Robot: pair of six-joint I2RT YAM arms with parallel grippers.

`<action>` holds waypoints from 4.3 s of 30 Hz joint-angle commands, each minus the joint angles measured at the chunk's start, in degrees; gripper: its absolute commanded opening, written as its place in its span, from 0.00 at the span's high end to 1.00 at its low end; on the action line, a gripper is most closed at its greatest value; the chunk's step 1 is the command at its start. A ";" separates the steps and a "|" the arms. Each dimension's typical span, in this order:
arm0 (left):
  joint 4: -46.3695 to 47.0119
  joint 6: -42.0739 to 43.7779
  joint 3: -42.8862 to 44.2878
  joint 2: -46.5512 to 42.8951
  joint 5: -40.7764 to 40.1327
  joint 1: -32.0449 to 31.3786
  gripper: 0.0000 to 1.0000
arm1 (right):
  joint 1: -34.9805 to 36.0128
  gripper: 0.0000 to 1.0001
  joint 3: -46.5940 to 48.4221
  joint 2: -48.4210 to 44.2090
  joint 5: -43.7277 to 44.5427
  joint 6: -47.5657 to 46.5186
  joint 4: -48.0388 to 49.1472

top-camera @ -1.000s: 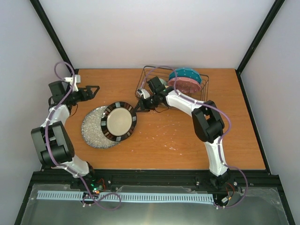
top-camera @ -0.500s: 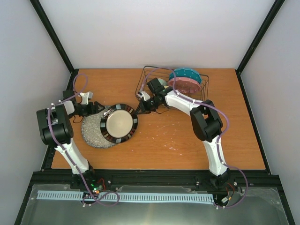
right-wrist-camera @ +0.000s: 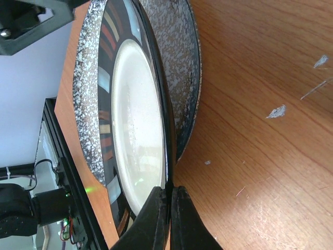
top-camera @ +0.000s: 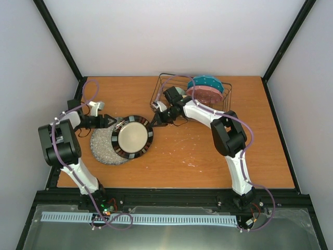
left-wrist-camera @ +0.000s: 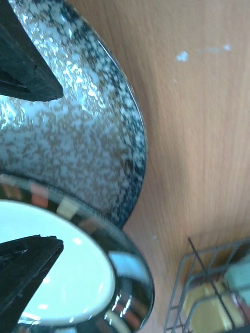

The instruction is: Load the mixed dishes into the dish rack

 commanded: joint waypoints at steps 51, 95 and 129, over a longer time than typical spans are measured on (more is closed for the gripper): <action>-2.71 16.49 1.86 -8.46 15.99 -7.41 0.99 | -1.05 0.81 3.38 -1.63 -0.59 -3.20 1.53; 30.10 35.52 58.37 15.77 -6.80 -49.64 0.99 | -6.19 0.55 -80.05 -86.01 53.49 6.59 36.29; 29.65 43.47 54.82 26.69 -11.98 -54.42 0.91 | -12.20 0.54 -82.85 -86.19 53.25 5.36 37.43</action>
